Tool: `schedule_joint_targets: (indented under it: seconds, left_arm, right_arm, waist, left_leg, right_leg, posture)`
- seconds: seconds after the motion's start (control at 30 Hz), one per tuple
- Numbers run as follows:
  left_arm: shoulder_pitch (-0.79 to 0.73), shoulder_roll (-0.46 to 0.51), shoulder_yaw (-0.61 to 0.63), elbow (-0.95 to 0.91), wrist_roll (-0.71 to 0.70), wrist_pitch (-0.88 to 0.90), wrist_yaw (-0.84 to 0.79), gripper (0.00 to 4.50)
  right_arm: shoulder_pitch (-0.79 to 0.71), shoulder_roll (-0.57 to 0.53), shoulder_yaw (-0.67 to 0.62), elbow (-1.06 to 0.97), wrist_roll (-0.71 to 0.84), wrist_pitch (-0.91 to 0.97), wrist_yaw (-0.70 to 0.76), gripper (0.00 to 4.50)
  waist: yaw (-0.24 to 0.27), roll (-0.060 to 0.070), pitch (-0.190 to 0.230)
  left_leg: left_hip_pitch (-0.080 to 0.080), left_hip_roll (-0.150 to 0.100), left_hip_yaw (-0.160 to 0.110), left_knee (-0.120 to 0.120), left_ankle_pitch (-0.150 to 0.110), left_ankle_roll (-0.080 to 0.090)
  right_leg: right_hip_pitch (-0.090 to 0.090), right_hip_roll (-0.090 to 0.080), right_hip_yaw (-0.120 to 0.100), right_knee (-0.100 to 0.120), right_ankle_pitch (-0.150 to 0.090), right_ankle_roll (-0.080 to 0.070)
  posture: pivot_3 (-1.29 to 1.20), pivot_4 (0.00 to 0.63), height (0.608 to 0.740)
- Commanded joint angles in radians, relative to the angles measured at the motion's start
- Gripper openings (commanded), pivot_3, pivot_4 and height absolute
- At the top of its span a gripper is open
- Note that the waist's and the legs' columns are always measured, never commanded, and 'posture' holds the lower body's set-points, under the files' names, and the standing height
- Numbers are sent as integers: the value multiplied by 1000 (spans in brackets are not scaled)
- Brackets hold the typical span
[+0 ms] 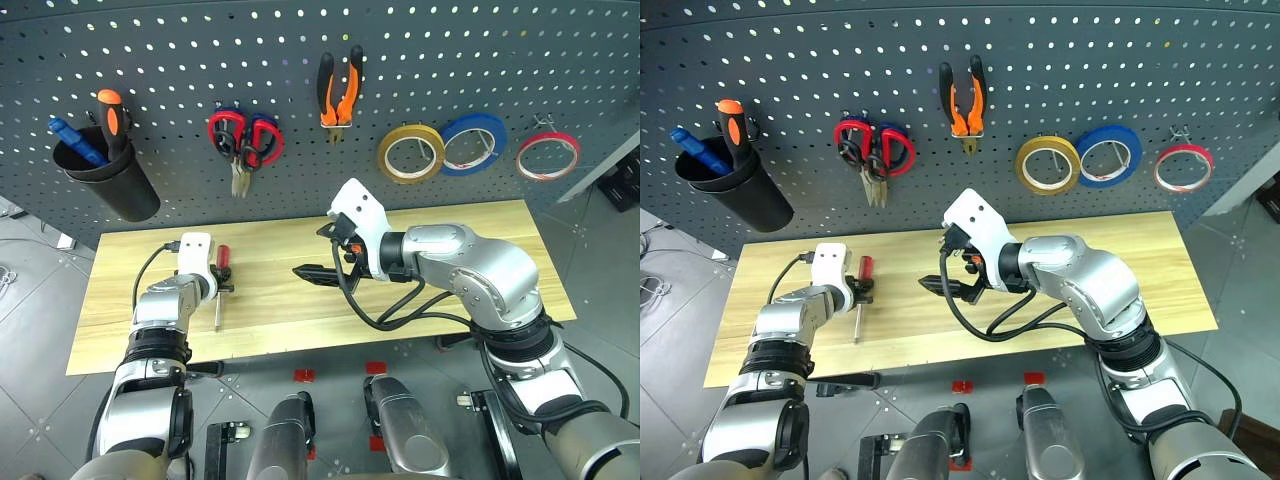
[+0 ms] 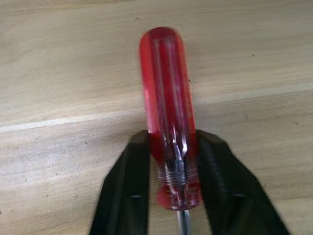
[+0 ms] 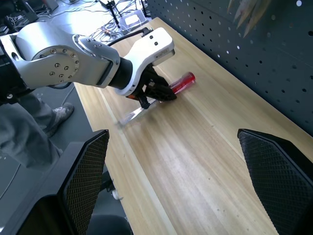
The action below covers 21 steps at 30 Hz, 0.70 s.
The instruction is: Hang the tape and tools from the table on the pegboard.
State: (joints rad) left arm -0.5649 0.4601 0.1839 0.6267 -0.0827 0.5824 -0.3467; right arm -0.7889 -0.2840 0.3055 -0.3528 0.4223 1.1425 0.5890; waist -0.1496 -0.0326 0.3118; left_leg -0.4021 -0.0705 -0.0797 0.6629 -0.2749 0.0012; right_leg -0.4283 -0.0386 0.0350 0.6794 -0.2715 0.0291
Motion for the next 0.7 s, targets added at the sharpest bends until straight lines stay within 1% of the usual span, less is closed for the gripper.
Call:
schedule_joint_targets:
  seconds: [0.03, 0.07, 0.13, 0.2, 0.27, 0.33, 0.4, 0.47, 0.5, 0.57, 0.6, 0.7]
  left_arm:
    - [89, 40, 18, -134, -21, 5, -30, 916]
    - [120, 47, 27, -187, -31, 0, -40, 916]
    - [184, 65, 35, -308, -48, 12, -60, 916]
    - [255, 68, 58, -459, -77, -6, -76, 916]
    - [300, 34, 128, -596, -139, -29, -61, 915]
    - [351, 3, 180, -764, -184, -43, -37, 915]
    - [402, -30, 227, -947, -228, -32, -1, 915]
    - [427, -39, 254, -1066, -255, -26, 17, 915]
    - [429, -35, 264, -1112, -273, -24, 15, 915]
    - [386, -14, 309, -1193, -333, -1, 28, 915]
    - [332, 18, 340, -1208, -358, 13, 38, 915]
    - [176, 125, 394, -1162, -386, 26, 55, 915]
  right_arm:
    - [-20, -22, 16, -17, 0, -63, 37, 4500]
    - [-18, -32, 20, -16, -6, -83, 45, 4500]
    - [0, -58, 33, -18, -31, -205, 92, 4500]
    - [34, -75, 23, -31, -31, -355, 162, 4500]
    - [48, -93, 19, -34, -15, -401, 212, 4500]
    - [58, -108, 23, -41, -12, -466, 265, 4500]
    - [58, -108, 15, -56, 11, -483, 294, 4500]
    - [56, -103, 11, -60, 26, -493, 313, 4500]
    - [55, -101, 11, -60, 31, -498, 321, 4500]
    - [46, -93, 2, -54, 43, -499, 328, 4500]
    - [36, -84, -5, -42, 46, -499, 321, 4500]
    - [6, -52, -26, 4, 44, -503, 292, 4500]
  waist:
    - [-2, 0, 0]
    - [-4, 0, 0]
    - [-5, -1, -1]
    - [-4, -2, -2]
    - [-1, -2, -3]
    - [7, -4, -4]
    - [9, -7, -7]
    - [9, -7, -10]
    - [10, -8, -11]
    - [10, -8, -12]
    - [11, -8, -12]
    - [14, -10, -13]
  left_leg:
    - [0, 0, 0, 0, 0, 0]
    - [0, 0, 0, 0, 0, -1]
    - [-2, 0, 0, 0, 1, -2]
    - [-8, 0, 0, 0, 2, -4]
    - [-14, 0, 0, 2, 2, -4]
    - [-16, 0, 0, 3, 2, -4]
    - [-16, 0, 0, 3, 2, -4]
    - [-16, 0, 0, 3, 2, -4]
    - [-16, 0, 0, 3, 2, -4]
    - [-16, 1, 0, 3, 2, -5]
    - [-16, 1, 0, 4, 3, -6]
    - [-16, 3, -2, 4, 7, -9]
  right_leg:
    - [0, 0, 0, 0, 0, 0]
    - [-1, 0, 0, 0, 0, 0]
    - [-3, 0, 0, 0, 0, 0]
    - [-10, 0, 0, 1, 0, 0]
    - [-15, 0, -2, 1, 1, -1]
    - [-15, 0, -2, 1, 1, -2]
    - [-15, 0, -2, 0, 2, -2]
    - [-15, 0, -2, 0, 2, -2]
    - [-15, 0, -2, 0, 2, -2]
    - [-15, 0, -3, 1, 2, -2]
    - [-15, 0, -3, 1, 2, -2]
    - [-14, 3, -7, 2, 8, -5]
  posture:
    - [-254, 302, 740]
    - [-252, 298, 740]
    - [-243, 282, 740]
    - [-240, 269, 740]
    - [-245, 259, 740]
    - [-240, 236, 740]
    - [-231, 225, 740]
    - [-222, 215, 740]
    - [-221, 212, 740]
    - [-209, 207, 740]
    - [-198, 203, 740]
    - [-183, 199, 740]
